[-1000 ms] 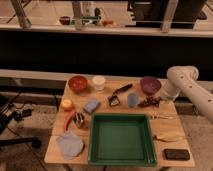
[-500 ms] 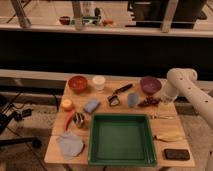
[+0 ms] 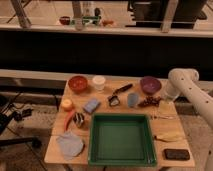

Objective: Place grapes in table surface

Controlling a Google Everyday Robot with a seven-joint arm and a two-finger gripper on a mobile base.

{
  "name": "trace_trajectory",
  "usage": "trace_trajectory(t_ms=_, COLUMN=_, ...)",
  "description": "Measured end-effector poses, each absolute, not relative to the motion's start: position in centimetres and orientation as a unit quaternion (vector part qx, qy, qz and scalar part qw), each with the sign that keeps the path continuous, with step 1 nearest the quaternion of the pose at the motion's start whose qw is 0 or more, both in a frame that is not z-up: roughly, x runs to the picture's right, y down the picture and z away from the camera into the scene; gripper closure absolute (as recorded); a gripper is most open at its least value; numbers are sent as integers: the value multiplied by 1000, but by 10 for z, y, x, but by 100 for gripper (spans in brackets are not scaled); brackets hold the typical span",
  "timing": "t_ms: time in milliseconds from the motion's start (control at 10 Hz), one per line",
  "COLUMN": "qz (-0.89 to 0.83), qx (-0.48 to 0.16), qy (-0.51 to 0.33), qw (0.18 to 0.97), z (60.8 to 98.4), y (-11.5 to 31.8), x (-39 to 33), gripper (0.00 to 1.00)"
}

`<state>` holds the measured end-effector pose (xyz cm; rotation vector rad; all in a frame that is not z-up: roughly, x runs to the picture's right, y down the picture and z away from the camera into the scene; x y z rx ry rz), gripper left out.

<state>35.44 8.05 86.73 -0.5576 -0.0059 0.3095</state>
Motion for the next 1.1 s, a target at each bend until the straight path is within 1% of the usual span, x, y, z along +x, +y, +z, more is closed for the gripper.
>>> trace_trajectory(t_ms=300, qz=161, qx=-272, qy=4, qw=949, z=886, y=81, x=366, gripper=20)
trace_trajectory(t_ms=700, qz=158, qx=-286, qy=9, qw=945, z=913, y=87, x=364, gripper=20)
trace_trajectory(t_ms=1000, qz=153, qx=-298, qy=7, qw=942, z=927, y=93, x=365, gripper=20)
trace_trajectory(t_ms=1100, qz=149, qx=-302, qy=4, qw=942, z=930, y=96, x=366, gripper=22)
